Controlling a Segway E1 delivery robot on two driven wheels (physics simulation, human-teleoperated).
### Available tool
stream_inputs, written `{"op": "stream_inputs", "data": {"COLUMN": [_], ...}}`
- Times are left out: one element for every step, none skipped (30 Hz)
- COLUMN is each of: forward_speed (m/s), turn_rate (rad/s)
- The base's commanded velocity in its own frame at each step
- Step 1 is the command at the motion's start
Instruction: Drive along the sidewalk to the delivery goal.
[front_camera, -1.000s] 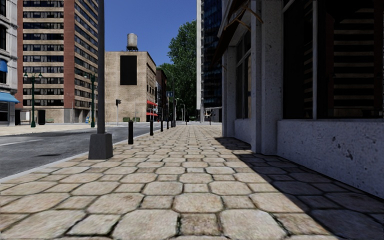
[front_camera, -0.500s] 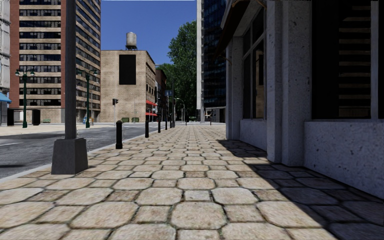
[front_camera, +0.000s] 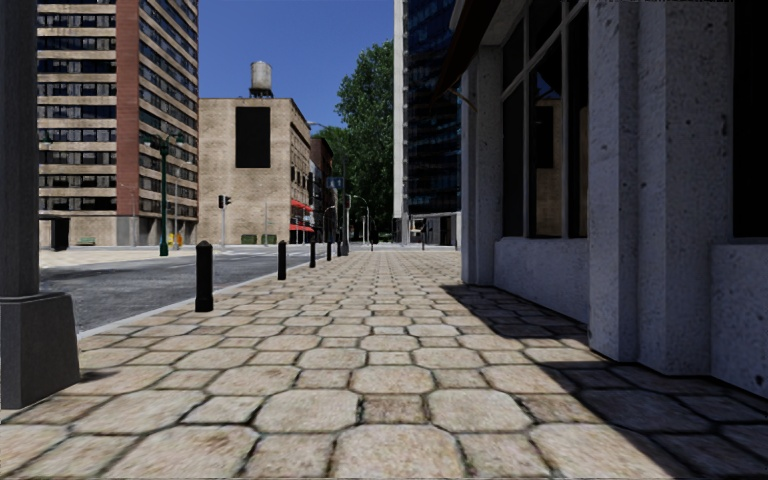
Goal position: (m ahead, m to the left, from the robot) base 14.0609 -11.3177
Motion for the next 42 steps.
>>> {"op": "stream_inputs", "data": {"forward_speed": [2.00,2.00,2.00,2.00,2.00,2.00,2.00,2.00,2.00,2.00,2.00,2.00,2.00,2.00,2.00,2.00,2.00,2.00,2.00,2.00,2.00,2.00,2.00,2.00,2.00,2.00,2.00,2.00,2.00,2.00,2.00,2.00,2.00,2.00,2.00,2.00,2.00,2.00,2.00,2.00,2.00,2.00], "turn_rate": [0.00,0.00,0.00,0.00,0.00,0.00,0.00,0.00,0.00,0.00,0.00,0.00,0.00,0.00,0.00,0.00,0.00,0.00,0.00,0.00,0.00,0.00,0.00,0.00,0.00,0.00,0.00,0.00,0.00,0.00,0.00,0.00,0.00,0.00,0.00,0.00,0.00,0.00,0.00,0.00,0.00,0.00]}}
